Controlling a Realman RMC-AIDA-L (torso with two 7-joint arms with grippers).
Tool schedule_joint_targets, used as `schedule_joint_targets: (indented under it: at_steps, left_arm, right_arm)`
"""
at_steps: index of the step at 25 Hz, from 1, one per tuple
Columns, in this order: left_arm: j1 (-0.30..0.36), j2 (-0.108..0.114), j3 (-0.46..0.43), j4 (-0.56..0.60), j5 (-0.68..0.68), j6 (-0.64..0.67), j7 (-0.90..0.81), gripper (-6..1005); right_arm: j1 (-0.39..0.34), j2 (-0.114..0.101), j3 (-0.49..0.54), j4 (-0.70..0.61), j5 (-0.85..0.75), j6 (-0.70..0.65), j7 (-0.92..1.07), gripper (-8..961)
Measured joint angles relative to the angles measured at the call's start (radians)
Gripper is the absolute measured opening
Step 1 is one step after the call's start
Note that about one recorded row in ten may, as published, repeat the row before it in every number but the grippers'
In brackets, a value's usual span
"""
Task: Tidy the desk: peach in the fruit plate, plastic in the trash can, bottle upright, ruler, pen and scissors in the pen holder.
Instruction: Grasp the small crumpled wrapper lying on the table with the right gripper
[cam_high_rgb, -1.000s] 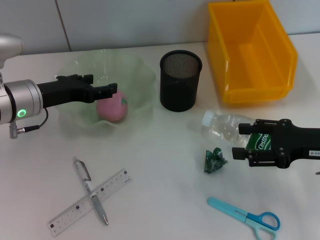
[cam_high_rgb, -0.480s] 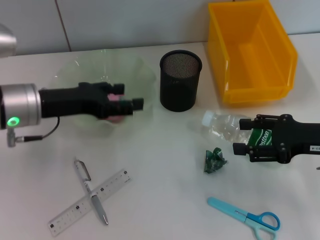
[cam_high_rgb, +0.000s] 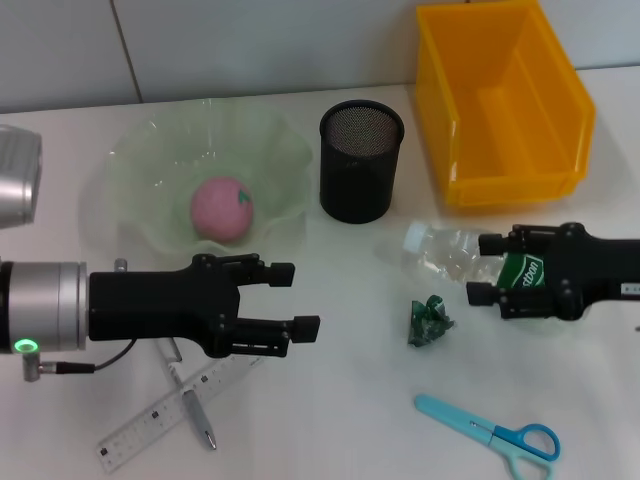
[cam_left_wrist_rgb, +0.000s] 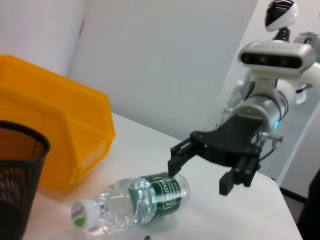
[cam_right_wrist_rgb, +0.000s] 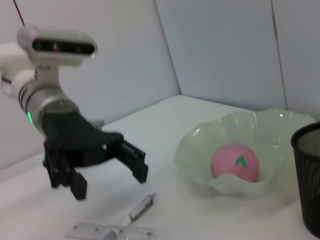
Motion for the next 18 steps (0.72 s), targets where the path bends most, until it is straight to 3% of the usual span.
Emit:
schedule_joint_targets:
  at_steps: [3, 7, 10, 14, 18]
  left_arm:
    - [-0.004, 0.0, -0.013, -0.03, -0.001, -0.013, 0.019, 840]
    - [0.004, 0.002, -0.024, -0.04, -0.022, -0.019, 0.023, 840]
    - [0.008, 0.003, -0.025, -0.041, -0.025, -0.018, 0.024, 840]
    - [0.011, 0.003, -0.018, -0.041, -0.024, -0.016, 0.024, 839]
    - [0.011, 0.003, -0.015, -0.042, -0.02, -0.01, 0.026, 839]
  right_arm:
    - [0.028, 0.005, -0.008, -0.097, -0.001, -0.034, 0.152, 777]
    - [0.088, 0.008, -0.089, -0.334, -0.017, -0.089, 0.453, 776]
    - [0.16, -0.006, -0.156, -0.436, -0.094, -0.096, 0.602, 776]
    - [0.297, -0.034, -0.21, -0.416, -0.257, -0.12, 0.69, 776]
    - [0.399, -0.038, -0.288, -0.357, -0.388, -0.136, 0.707, 777]
